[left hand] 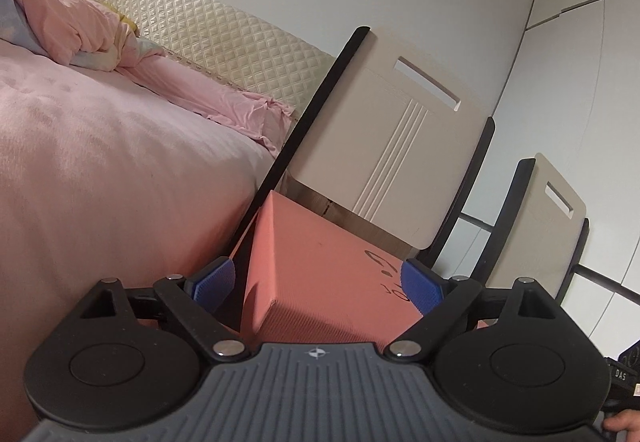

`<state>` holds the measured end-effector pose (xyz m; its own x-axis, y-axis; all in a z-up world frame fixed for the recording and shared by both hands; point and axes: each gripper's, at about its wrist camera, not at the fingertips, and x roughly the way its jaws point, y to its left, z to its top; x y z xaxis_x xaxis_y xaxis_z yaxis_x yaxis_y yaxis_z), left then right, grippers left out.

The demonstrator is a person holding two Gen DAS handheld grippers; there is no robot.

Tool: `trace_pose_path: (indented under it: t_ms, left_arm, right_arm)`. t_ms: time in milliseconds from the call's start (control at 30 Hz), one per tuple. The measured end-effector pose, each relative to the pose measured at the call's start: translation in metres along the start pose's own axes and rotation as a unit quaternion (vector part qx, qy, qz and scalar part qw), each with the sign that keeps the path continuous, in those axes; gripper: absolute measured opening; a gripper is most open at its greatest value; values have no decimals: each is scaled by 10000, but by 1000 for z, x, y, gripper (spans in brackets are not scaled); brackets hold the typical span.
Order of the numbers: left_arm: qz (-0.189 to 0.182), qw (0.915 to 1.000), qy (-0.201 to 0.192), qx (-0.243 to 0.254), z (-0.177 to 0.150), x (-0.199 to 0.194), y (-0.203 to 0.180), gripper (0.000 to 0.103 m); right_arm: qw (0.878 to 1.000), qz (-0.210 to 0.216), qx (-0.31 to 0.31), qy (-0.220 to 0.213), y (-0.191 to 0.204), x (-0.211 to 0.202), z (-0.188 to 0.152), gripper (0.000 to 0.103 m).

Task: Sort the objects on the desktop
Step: 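Lower the lid onto the box rim with both grippers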

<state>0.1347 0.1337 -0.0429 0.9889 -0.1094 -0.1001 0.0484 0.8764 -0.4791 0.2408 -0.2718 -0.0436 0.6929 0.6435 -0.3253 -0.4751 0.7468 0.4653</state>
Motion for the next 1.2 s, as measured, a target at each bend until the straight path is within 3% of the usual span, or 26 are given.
trace_pose_path:
  t_ms: [133, 267, 400, 567, 833, 1200]
  left_arm:
    - [36, 10000, -51, 16, -1, -3, -1, 92]
    - [151, 9996, -85, 222, -3, -4, -6, 92]
    - [285, 9986, 3, 445, -5, -3, -11, 92]
    - [318, 9979, 54, 564, -5, -2, -12, 92]
    - [461, 9955, 117, 820, -9, -2, -16, 87]
    - [550, 9959, 50, 710, -3, -5, -9, 87]
  right_arm:
    - [9979, -481, 205, -386, -7, -14, -1, 102]
    - [9946, -266, 863, -513, -23, -20, -8, 102]
    - [9924, -77, 1104, -538, -26, -19, -16, 83]
    - [9952, -45, 686, -700, -8, -19, -19, 65]
    - [9946, -51, 744, -725, 5, -18, -23, 63]
    - [9948, -102, 688, -742, 16, -12, -27, 64]
